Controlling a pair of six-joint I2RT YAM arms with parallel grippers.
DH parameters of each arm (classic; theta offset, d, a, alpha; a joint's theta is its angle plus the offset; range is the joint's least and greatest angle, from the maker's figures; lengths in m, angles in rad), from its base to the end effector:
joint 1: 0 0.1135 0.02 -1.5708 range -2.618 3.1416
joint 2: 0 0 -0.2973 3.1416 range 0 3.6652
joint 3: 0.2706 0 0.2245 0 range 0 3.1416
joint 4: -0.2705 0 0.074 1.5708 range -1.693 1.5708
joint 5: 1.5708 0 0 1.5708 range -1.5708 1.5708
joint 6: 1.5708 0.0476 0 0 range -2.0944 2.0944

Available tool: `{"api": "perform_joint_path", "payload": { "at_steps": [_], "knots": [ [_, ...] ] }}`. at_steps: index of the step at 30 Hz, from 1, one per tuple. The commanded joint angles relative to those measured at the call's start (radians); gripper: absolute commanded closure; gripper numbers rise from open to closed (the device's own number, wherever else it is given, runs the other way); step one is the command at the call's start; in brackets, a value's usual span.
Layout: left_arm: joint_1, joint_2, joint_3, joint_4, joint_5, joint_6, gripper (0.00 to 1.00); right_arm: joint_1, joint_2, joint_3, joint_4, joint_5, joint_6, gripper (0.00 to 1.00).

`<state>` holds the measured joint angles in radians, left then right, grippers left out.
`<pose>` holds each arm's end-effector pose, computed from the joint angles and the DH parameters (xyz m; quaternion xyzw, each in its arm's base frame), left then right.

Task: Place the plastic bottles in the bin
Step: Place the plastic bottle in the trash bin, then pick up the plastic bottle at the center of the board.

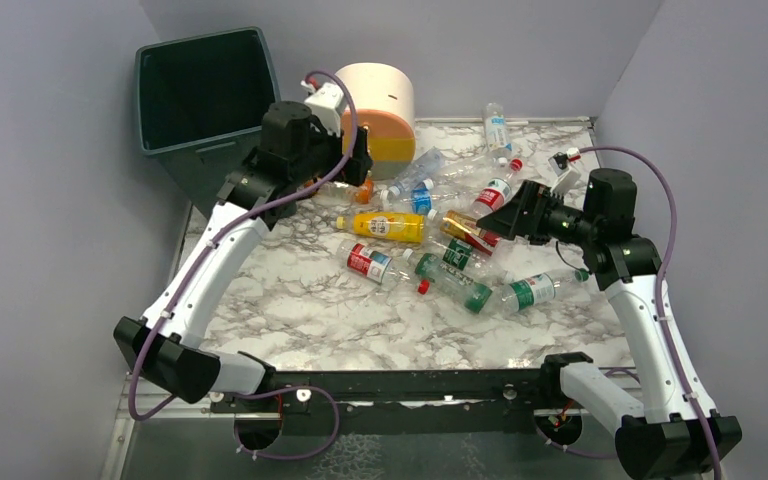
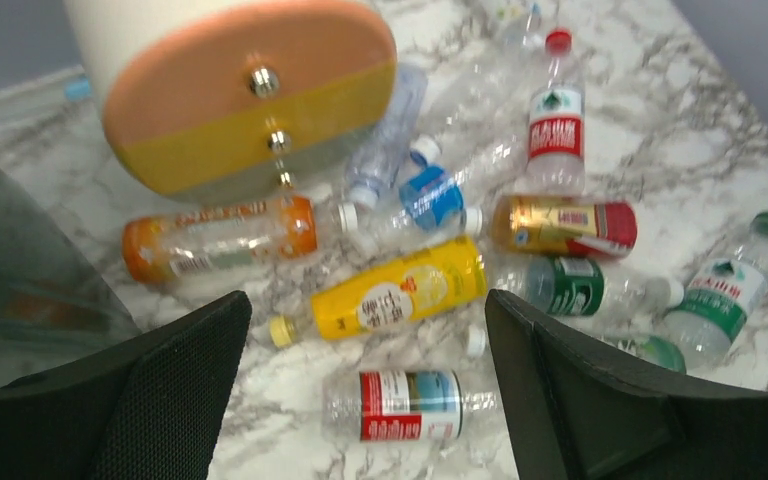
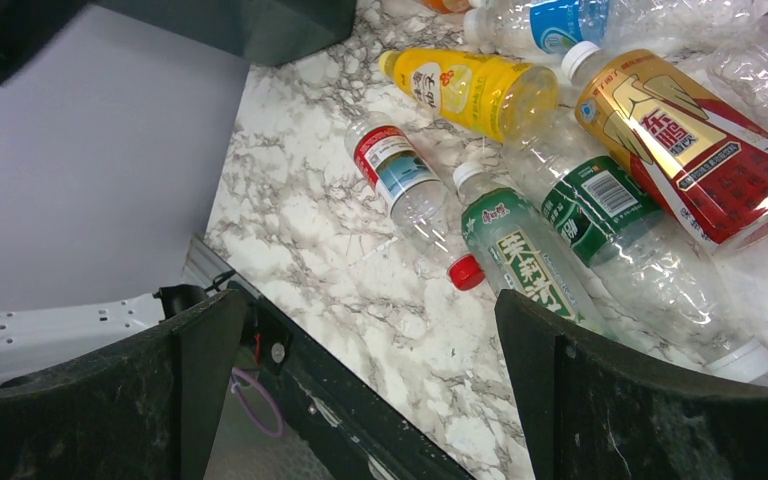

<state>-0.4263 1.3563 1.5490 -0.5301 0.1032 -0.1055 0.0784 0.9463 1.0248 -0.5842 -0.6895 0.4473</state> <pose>0.2457 -0.1170 0.4642 0.1596 0.7995 -0.1924 0.5463 0.1512 0.0422 0.3778 -0.0200 0.8285 0.4053 0.3858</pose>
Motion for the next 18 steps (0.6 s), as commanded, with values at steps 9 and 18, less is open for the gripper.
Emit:
{"api": "perform_joint_path", "payload": {
  "at_steps": [9, 18],
  "knots": [
    [-0.132, -0.116, -0.348, -0.041, -0.047, -0.404, 0.07, -0.003, -0.011, -0.011, 0.045, -0.005, 0.015, 0.01],
    [-0.152, -0.17, -0.482, -0.017, -0.145, -0.715, 0.01, -0.004, -0.026, -0.038, 0.056, -0.016, 0.024, 0.01]
  ]
}}
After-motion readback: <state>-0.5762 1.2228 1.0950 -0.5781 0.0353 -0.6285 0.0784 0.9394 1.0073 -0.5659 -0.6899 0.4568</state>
